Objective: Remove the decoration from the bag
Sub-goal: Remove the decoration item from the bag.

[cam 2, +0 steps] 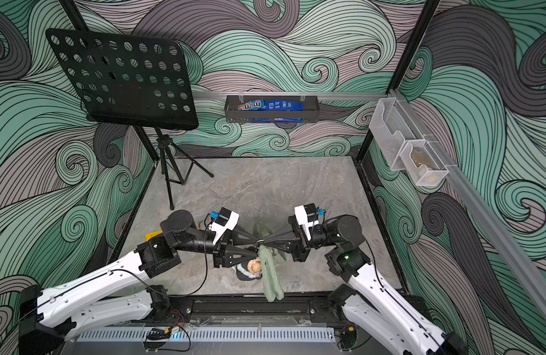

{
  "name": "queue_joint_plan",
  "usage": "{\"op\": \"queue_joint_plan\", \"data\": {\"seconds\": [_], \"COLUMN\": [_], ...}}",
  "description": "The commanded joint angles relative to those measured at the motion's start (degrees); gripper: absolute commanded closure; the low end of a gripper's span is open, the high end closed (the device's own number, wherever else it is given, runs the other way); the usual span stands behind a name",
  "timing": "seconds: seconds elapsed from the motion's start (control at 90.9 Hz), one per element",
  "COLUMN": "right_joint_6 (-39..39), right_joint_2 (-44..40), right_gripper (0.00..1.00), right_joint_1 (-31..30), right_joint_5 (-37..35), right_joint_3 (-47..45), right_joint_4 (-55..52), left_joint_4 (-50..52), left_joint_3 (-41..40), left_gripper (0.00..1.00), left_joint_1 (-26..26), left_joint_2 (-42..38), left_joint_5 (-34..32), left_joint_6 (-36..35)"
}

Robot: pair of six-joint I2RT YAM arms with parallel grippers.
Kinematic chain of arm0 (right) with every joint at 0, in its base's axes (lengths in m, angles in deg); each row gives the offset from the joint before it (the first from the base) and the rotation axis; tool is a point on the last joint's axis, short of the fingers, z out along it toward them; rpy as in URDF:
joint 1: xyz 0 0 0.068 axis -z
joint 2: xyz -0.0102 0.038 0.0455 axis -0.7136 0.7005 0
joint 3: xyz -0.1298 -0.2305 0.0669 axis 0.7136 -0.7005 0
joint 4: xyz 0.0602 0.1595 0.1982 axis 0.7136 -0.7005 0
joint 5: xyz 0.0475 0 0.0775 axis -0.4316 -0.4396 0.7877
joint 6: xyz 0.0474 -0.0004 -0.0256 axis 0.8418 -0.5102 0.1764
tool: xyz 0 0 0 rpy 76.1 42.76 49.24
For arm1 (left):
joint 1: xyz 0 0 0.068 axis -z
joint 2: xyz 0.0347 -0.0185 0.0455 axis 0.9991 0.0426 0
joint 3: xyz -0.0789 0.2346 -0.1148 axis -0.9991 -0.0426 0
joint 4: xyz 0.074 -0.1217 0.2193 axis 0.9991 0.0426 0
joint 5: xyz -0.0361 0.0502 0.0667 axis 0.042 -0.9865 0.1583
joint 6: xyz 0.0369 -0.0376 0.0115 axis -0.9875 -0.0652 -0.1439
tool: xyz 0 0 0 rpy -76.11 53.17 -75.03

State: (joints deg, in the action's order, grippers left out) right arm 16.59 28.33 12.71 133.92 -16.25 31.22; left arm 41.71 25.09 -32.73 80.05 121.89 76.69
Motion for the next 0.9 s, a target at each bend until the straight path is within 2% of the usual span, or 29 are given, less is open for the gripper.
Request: {"op": "queue_joint_plan", "data": {"seconds": [0.0, 0.374, 0.506, 0.891], "right_joint_6": [0.5, 0.4, 0.4, 0.0], "right_joint_2": [-0.9, -1.2, -1.6, -1.3], "right_gripper": [1.00, 1.00, 1.00, 1.00], "right_joint_1": [-0.3, -0.3, -0.3, -0.3], "right_joint_5": [-1.2, -2.0, -2.3, -2.1], "right_joint_3": [-0.2, -0.4, -0.2, -0.6], "right_joint_4": [1.9, 1.6, 1.3, 1.0], "left_joint_4": [-2.6, -4.0, -4.3, -4.8], "left_joint_3": [-0.1, -1.6, -1.9, -1.7], "left_gripper": [0.54, 0.53, 0.58, 0.55], "left_joint_1": [0.3, 0.4, 0.6, 0.8], "left_joint_2": [0.0, -0.5, -0.5, -0.4], "left_joint_5": [0.5, -0.1, 0.0, 0.4], "left_joint_6": [-0.4, -0.4, -0.4, 0.0]}}
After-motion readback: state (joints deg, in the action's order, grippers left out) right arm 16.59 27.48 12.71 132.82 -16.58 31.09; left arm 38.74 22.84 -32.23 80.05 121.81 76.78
